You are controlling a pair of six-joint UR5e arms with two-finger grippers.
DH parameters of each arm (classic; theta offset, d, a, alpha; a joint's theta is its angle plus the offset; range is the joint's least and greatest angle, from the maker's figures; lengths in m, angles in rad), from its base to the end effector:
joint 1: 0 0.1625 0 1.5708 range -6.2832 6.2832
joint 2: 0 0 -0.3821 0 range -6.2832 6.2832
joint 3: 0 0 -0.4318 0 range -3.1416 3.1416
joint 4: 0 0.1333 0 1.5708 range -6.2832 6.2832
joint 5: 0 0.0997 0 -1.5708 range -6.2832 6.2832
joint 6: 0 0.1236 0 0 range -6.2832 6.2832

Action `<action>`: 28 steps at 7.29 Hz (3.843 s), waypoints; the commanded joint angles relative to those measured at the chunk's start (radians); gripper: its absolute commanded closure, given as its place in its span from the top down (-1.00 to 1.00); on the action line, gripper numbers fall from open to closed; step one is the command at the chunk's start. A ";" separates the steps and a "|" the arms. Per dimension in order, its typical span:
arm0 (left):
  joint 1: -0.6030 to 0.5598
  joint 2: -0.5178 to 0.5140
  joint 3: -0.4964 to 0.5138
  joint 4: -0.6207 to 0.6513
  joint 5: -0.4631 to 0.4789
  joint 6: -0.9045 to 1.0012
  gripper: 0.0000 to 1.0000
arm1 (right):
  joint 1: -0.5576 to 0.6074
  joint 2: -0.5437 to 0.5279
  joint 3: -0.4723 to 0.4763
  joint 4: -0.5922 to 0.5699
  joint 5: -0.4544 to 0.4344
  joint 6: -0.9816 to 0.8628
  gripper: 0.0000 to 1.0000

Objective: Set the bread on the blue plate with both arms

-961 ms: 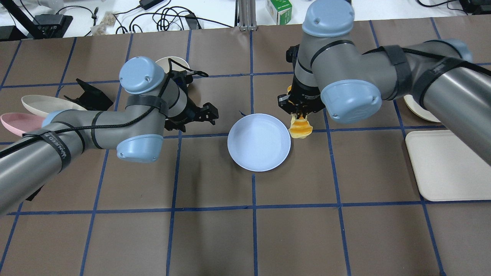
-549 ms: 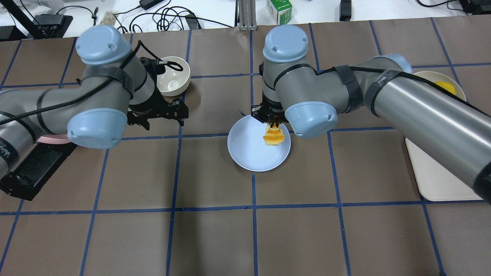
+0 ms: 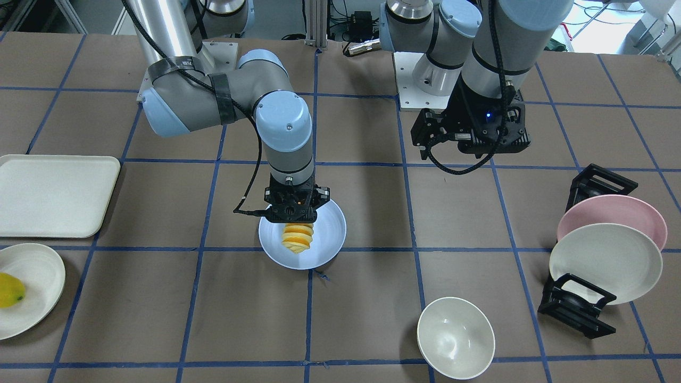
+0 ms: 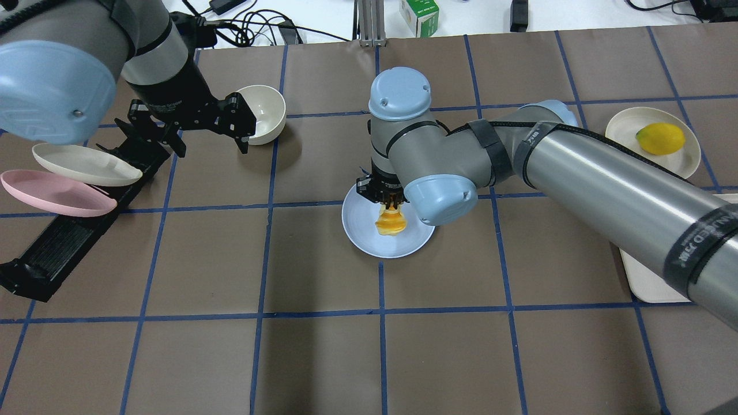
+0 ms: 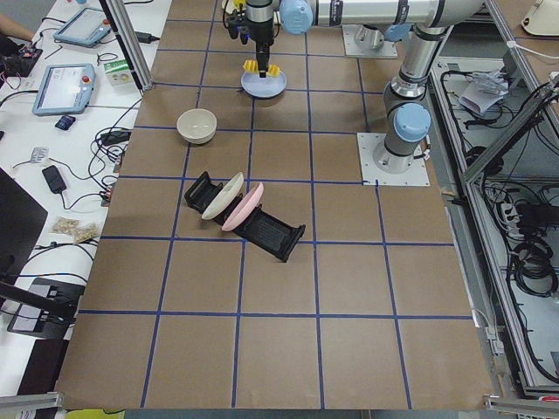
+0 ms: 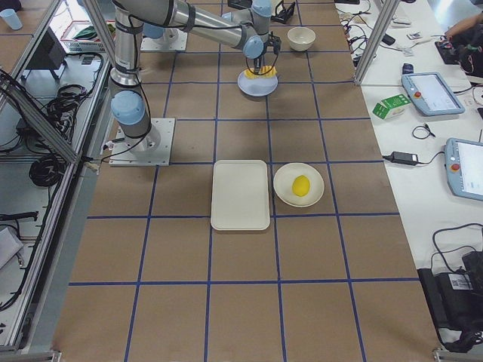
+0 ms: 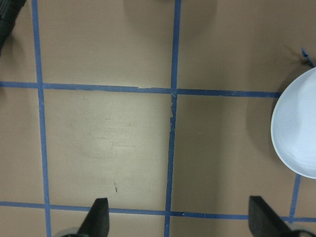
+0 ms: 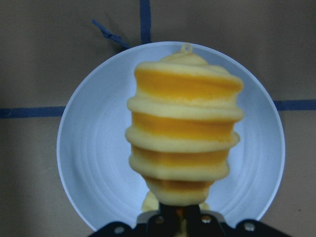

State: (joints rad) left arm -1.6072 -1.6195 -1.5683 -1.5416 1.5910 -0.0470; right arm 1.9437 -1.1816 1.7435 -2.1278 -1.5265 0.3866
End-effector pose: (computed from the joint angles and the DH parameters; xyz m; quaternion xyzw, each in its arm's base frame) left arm -0.1506 -0.5424 0.3989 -0.0052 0.9999 0.0081 0.0104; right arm 0.3513 -0.5170 0.1620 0.0069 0.9997 0.0105 0.0197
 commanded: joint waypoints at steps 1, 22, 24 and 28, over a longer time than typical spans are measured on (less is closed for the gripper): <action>0.001 0.012 0.046 -0.056 -0.006 0.115 1.00 | 0.020 0.030 0.004 -0.003 0.002 0.003 -1.00; 0.012 0.003 0.099 -0.068 0.010 0.065 1.00 | -0.414 -0.515 -0.022 0.500 -0.055 -0.175 1.00; 0.012 0.003 0.099 -0.068 0.010 0.064 1.00 | -0.408 -0.523 -0.012 0.502 0.026 -0.189 1.00; 0.012 0.001 0.099 -0.068 0.012 0.064 1.00 | -0.408 -0.524 -0.010 0.503 -0.008 -0.261 1.00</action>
State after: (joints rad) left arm -1.5953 -1.6199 -1.4702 -1.6085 1.6018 0.0169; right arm 1.5355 -1.7057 1.7333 -1.6256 -1.5299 0.1299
